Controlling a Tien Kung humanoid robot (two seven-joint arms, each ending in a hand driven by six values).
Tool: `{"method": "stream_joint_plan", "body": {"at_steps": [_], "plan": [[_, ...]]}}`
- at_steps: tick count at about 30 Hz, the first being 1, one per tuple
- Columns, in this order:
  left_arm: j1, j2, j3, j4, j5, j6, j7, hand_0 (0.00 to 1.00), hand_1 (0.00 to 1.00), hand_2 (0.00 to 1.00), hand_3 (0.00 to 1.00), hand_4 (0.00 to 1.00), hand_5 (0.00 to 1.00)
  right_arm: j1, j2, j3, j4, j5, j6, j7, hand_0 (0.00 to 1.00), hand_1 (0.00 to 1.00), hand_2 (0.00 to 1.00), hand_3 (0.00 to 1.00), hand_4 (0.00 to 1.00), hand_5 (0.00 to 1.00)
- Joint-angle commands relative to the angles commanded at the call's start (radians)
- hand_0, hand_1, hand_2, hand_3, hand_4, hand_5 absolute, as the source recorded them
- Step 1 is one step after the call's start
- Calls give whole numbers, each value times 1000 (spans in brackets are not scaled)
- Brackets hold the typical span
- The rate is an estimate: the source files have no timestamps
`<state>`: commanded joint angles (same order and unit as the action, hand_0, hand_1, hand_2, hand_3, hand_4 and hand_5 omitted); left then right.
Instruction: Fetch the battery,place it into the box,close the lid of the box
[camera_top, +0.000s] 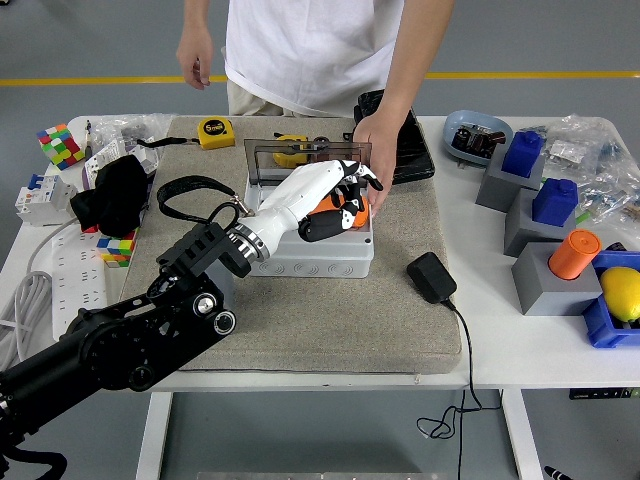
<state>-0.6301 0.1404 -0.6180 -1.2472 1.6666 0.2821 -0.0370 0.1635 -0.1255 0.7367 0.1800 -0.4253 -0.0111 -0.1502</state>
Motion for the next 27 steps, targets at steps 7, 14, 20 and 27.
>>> {"method": "stream_joint_plan", "body": {"at_steps": [7, 14, 20, 27], "plan": [[7, 17, 34, -20, -21, -35, 0, 341, 550, 644, 756, 171, 2, 2, -1, -9, 0, 9, -1, 3, 651, 671, 687, 580, 957, 543], [5, 30, 36, -33, -19, -45, 12, 75, 73, 257, 874, 704, 2, -1, -1, 7, 0, -5, 0, -3, 651, 671, 688, 580, 957, 543], [2, 27, 33, -22, -22, -33, -29, 74, 107, 456, 867, 754, 2, 1, -1, -2, 0, 4, -1, 1, 651, 671, 688, 580, 957, 543], [2, 26, 47, -5, -44, -47, -35, 92, 127, 612, 864, 529, 2, 1, 0, -8, 0, 10, -2, 3, 651, 671, 689, 580, 957, 543]]}}
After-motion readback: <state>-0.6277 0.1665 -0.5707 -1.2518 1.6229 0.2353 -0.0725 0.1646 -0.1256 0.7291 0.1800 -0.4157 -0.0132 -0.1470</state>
